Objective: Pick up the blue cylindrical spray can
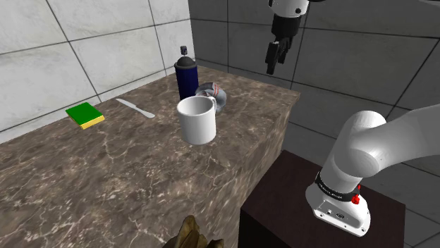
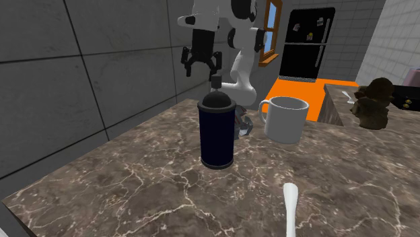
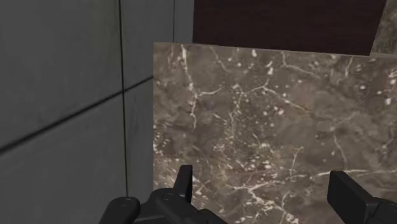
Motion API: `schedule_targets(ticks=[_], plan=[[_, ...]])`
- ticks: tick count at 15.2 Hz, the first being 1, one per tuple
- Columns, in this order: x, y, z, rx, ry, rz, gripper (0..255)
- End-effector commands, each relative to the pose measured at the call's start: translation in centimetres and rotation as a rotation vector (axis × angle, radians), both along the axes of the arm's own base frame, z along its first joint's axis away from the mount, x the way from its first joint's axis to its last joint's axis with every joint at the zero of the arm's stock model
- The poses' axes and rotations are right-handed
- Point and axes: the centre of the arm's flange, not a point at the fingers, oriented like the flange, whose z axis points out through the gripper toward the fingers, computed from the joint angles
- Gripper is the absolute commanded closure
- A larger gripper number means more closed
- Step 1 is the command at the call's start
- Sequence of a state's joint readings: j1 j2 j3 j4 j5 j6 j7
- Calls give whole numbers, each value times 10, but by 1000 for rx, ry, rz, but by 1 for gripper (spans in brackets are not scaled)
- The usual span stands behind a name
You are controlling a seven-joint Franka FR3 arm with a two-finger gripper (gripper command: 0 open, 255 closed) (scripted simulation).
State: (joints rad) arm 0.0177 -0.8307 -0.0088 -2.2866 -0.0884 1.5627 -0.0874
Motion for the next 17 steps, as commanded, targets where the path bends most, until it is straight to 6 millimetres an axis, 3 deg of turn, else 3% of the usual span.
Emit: schedule_targets(ticks=[1, 9, 17], plan=[[0, 0, 0, 0, 0, 0, 0], [46, 52, -9, 46, -267, 33, 0], [91, 105, -3, 92, -534, 67, 0]])
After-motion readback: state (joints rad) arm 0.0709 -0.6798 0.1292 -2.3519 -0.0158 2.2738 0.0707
